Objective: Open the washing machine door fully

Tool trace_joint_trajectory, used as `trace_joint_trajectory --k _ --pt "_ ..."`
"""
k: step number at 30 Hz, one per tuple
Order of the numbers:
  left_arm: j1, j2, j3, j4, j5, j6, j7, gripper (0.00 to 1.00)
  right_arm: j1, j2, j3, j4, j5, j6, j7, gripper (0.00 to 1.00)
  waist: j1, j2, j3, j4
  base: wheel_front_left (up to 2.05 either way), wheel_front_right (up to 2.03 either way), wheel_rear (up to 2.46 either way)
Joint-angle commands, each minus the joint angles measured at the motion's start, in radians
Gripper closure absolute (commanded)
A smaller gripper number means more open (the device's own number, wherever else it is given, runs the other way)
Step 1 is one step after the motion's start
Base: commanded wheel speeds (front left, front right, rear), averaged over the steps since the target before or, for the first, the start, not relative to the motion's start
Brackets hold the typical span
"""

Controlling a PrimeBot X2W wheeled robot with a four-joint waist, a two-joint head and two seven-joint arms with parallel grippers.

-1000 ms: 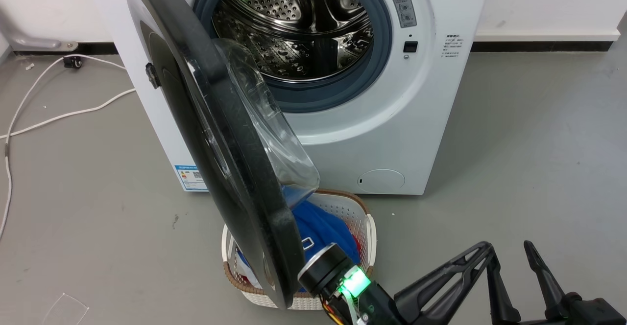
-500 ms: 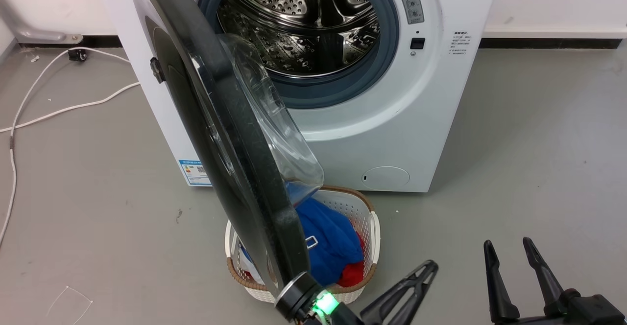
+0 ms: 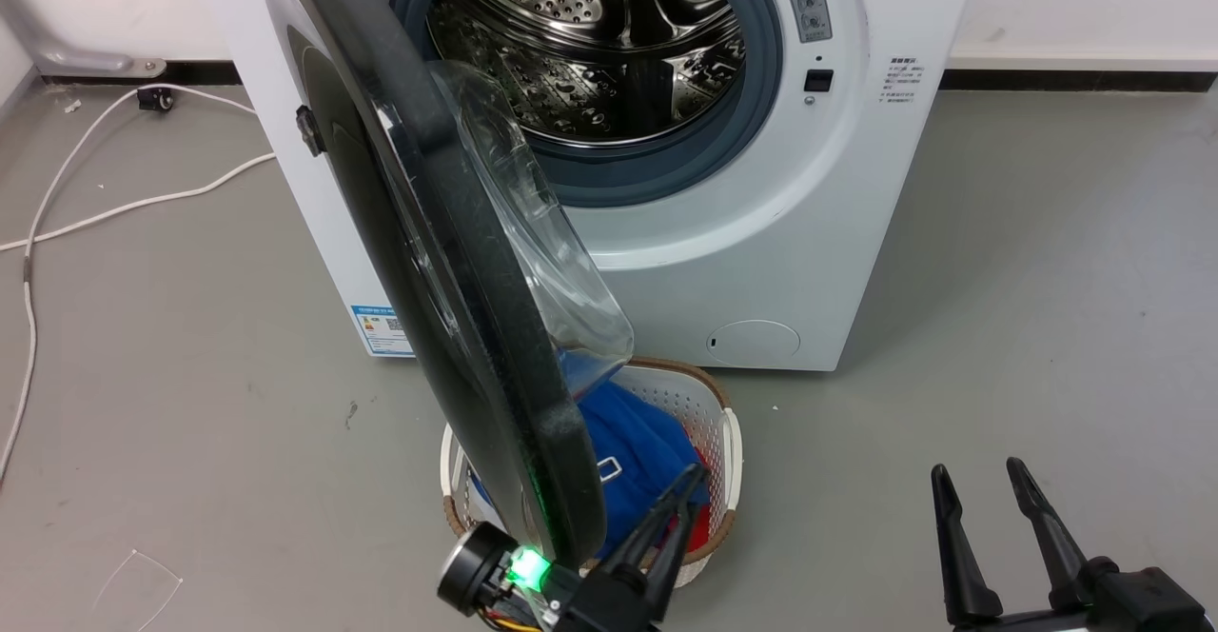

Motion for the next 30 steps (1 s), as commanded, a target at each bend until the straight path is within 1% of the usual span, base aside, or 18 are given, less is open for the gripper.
trace_joint_trajectory --k 1,7,14,18,21,30 --pt "0.006 0.005 0.009 0.005 -0.002 0.006 -0.002 1.00 -0.014 0.002 0.000 0.001 0.000 0.000 -0.002 0.00 0.0000 -0.0001 0.000 -0.001 0.00 0.00 0.00" --pt "0.016 0.005 0.073 0.026 -0.007 0.016 -0.002 1.00 -0.008 0.002 -0.002 0.005 0.002 0.000 -0.002 0.00 0.0000 -0.0001 0.002 0.002 0.00 0.00 0.00" --pt "0.041 0.002 0.132 0.052 0.000 0.014 -0.002 1.00 -0.011 0.002 0.003 0.008 0.001 0.000 -0.002 0.00 0.0000 -0.0001 -0.005 0.021 0.00 0.00 0.00" --pt "0.051 -0.001 0.138 0.059 0.007 0.003 -0.002 1.00 0.000 0.002 0.006 0.010 0.004 0.000 -0.002 0.00 0.0000 -0.0001 -0.012 0.038 0.00 0.00 0.00" --pt "0.062 0.001 0.146 0.063 0.012 0.004 -0.002 1.00 0.006 0.002 0.012 0.011 0.005 0.000 -0.002 0.00 0.0000 -0.0001 -0.015 0.051 0.00 0.00 0.00" --pt "0.092 0.026 0.194 0.057 0.018 0.020 0.001 1.00 0.015 0.002 0.029 0.014 0.016 0.000 -0.002 0.00 0.0000 -0.0001 -0.018 0.094 0.00 0.00 0.00"
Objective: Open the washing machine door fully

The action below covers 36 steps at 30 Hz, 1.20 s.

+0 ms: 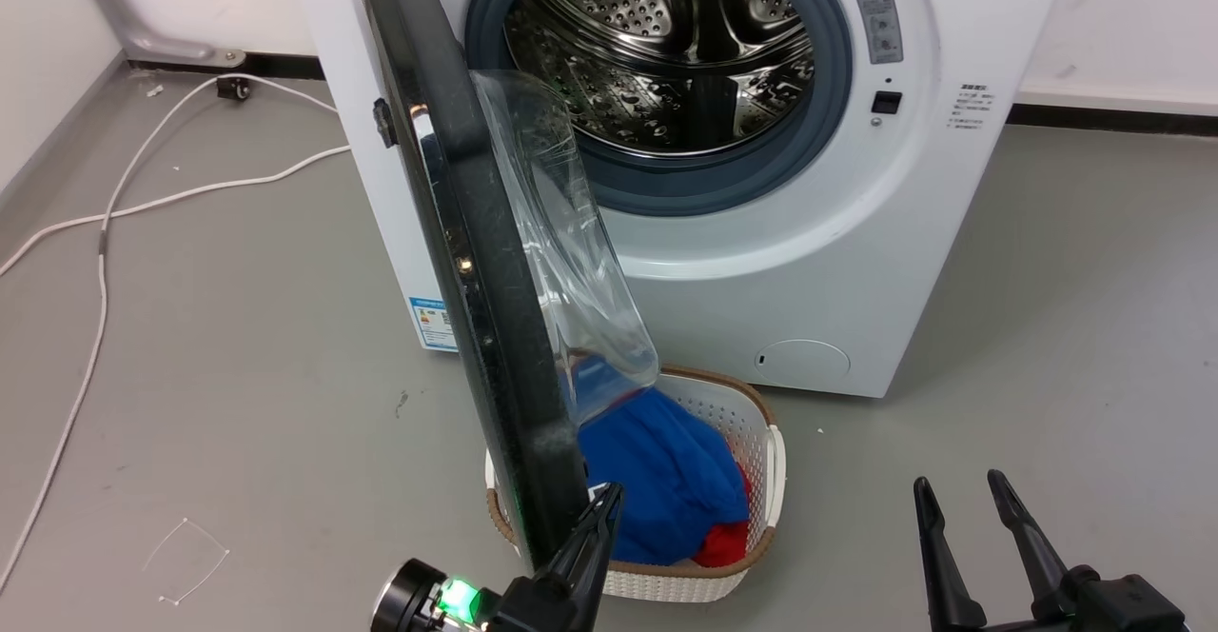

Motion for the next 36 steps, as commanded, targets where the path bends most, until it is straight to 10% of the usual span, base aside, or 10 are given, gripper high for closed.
trace_joint_trajectory --k 1,36 --pt "0.009 0.024 0.031 0.005 0.001 0.019 0.005 1.00 0.006 0.002 0.003 0.002 0.004 0.000 -0.002 0.00 0.0000 0.0000 -0.001 0.009 0.00 0.00 0.00" --pt "0.074 0.074 0.353 -0.066 -0.072 0.080 0.001 1.00 -0.003 0.002 0.022 0.007 0.006 0.000 -0.002 0.00 0.0000 0.0000 0.035 0.129 0.00 0.00 0.00"
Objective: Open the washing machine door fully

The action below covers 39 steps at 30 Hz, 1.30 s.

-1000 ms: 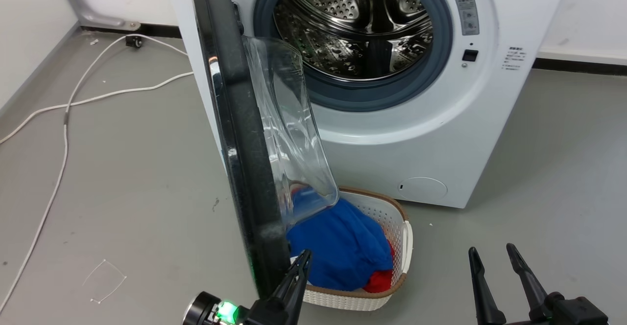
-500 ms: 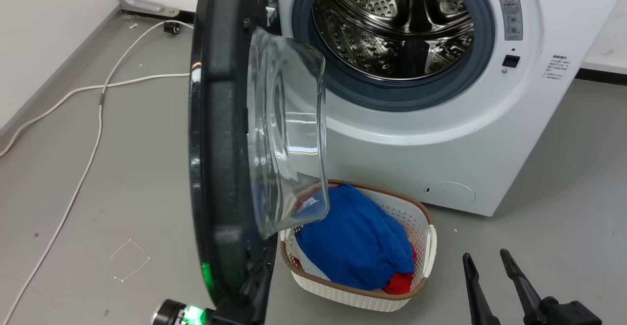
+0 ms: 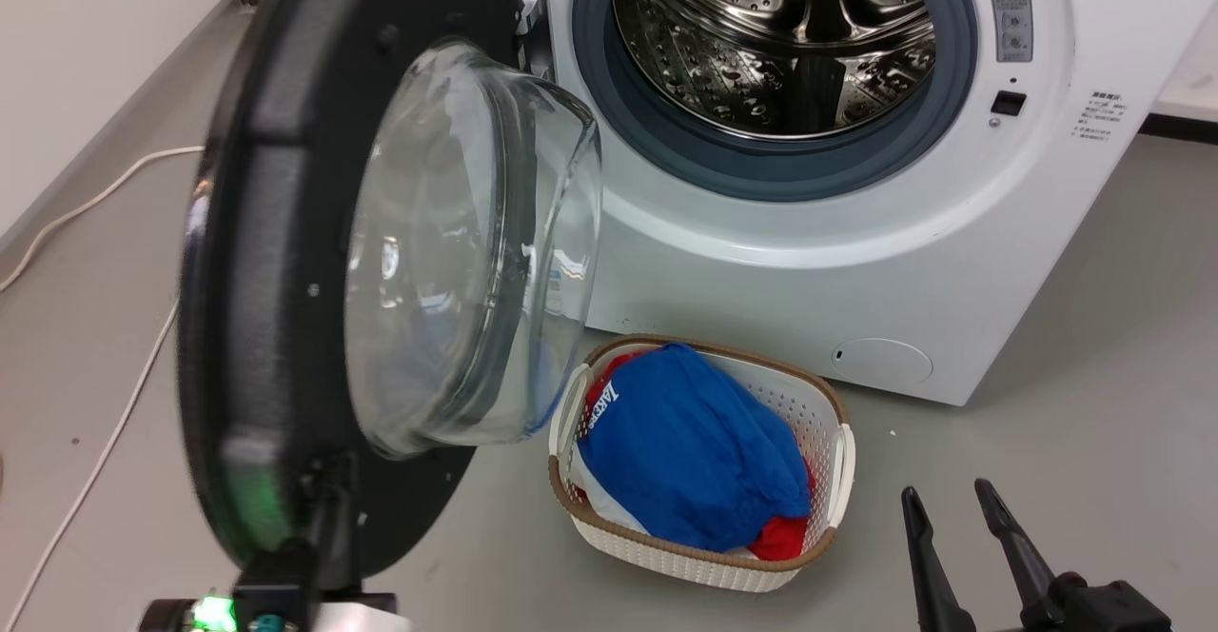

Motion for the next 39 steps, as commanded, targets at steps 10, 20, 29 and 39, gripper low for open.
trace_joint_trajectory --k 10,20,29,39 --pt "-0.052 -0.005 0.190 0.018 -0.022 0.000 -0.003 1.00 -0.041 0.002 -0.006 -0.008 -0.023 0.000 -0.002 0.00 0.0000 0.0000 0.052 -0.014 0.00 0.00 0.00" --pt "-0.141 -0.031 0.366 0.067 -0.030 -0.015 -0.003 1.00 -0.083 0.002 -0.016 -0.021 -0.052 0.000 -0.002 0.00 0.0000 0.0000 0.131 -0.028 0.00 0.00 0.00" --pt "-0.227 -0.046 0.494 0.108 -0.019 -0.036 -0.003 1.00 -0.122 0.002 -0.025 -0.029 -0.079 0.000 -0.002 0.00 0.0000 0.0000 0.204 -0.042 0.00 0.00 0.00" --pt "-0.305 -0.037 0.626 0.176 -0.012 -0.066 -0.003 1.00 -0.154 0.002 -0.033 -0.036 -0.095 0.000 -0.002 0.00 0.0000 0.0000 0.264 -0.055 0.00 0.00 0.00"
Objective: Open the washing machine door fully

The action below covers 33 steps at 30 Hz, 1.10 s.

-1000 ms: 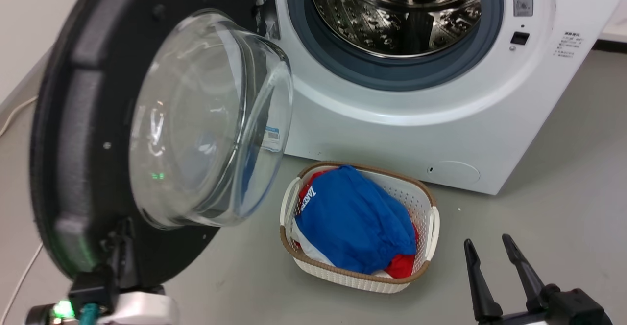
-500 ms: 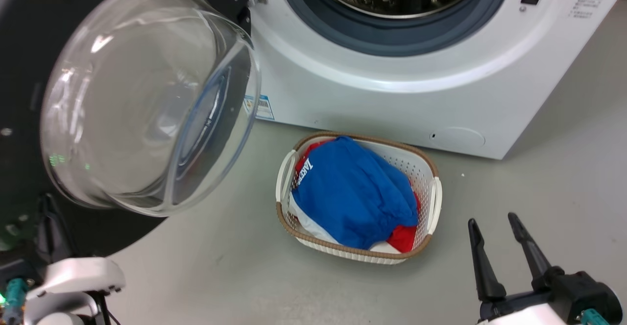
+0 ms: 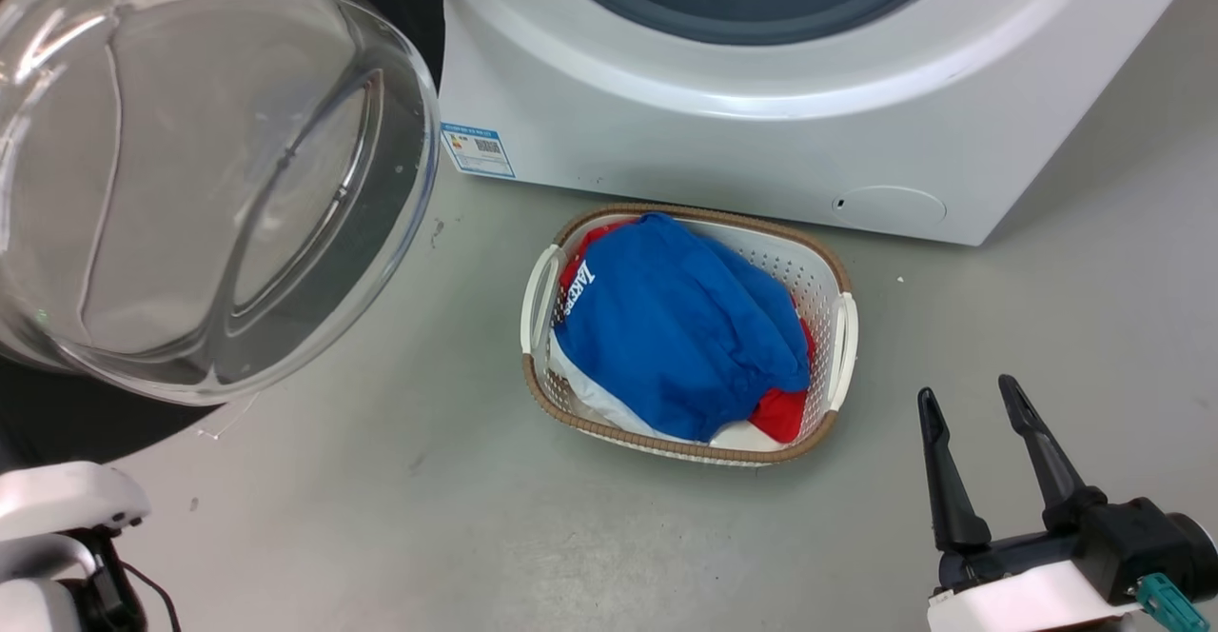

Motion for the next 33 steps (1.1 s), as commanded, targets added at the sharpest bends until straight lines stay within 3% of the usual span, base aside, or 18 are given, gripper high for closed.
trace_joint_trajectory --k 1,18,33 --pt "-0.018 0.006 0.017 0.010 0.005 -0.001 -0.001 1.00 -0.018 0.002 -0.001 -0.004 -0.006 0.000 -0.002 0.00 -0.0001 0.0000 0.008 -0.001 0.00 0.00 0.00" --pt "-0.116 0.013 0.123 0.099 0.049 -0.044 -0.001 1.00 -0.034 0.002 0.002 0.004 -0.014 0.000 -0.002 0.00 -0.0001 0.0000 0.023 -0.015 0.00 0.00 0.00" --pt "-0.013 -0.018 0.105 0.065 0.114 -0.083 -0.001 1.00 0.023 0.002 0.003 0.014 0.024 0.000 -0.002 0.00 -0.0001 0.0000 -0.100 -0.033 0.00 0.00 0.00"
